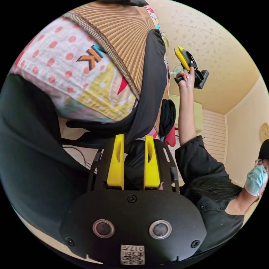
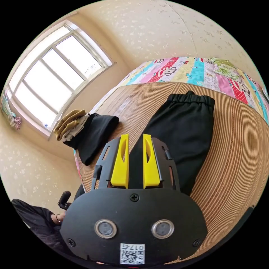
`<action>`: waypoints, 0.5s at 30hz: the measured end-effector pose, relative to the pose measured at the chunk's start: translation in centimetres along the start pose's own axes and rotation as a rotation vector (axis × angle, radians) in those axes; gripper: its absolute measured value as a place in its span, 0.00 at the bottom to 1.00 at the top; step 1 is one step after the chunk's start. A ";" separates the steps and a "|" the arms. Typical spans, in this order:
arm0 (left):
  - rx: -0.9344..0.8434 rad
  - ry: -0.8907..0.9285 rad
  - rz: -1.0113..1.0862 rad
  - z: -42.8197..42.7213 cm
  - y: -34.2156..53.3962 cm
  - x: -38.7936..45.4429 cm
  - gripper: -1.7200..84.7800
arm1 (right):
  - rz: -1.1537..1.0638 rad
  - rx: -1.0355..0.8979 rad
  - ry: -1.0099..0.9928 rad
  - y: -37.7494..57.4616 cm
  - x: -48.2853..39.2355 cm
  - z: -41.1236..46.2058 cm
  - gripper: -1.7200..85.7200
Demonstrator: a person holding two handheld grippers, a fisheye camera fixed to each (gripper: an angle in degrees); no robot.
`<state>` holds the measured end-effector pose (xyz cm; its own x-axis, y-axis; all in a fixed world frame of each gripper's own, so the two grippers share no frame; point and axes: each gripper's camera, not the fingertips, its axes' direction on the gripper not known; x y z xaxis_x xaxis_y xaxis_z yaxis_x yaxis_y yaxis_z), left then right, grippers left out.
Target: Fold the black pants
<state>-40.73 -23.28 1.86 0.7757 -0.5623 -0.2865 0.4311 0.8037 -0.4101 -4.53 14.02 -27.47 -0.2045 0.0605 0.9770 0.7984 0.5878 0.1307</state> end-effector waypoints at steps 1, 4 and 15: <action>-0.017 -0.007 0.022 0.2 -0.2 0.1 0.15 | -0.025 -0.015 0.023 3.5 -0.7 -0.9 0.11; -0.040 -0.052 0.082 1.0 -0.9 1.1 0.15 | -0.045 -0.047 0.083 14.0 -1.7 -3.6 0.12; 0.028 -0.173 0.214 4.0 -1.2 4.9 0.08 | 0.214 0.029 -0.121 36.7 -3.4 -6.5 0.12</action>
<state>-35.62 -26.21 4.39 0.9164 -0.3400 -0.2111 0.2600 0.9068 -0.3318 29.13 30.10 -24.90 -0.1002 0.2813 0.9544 0.8143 0.5744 -0.0838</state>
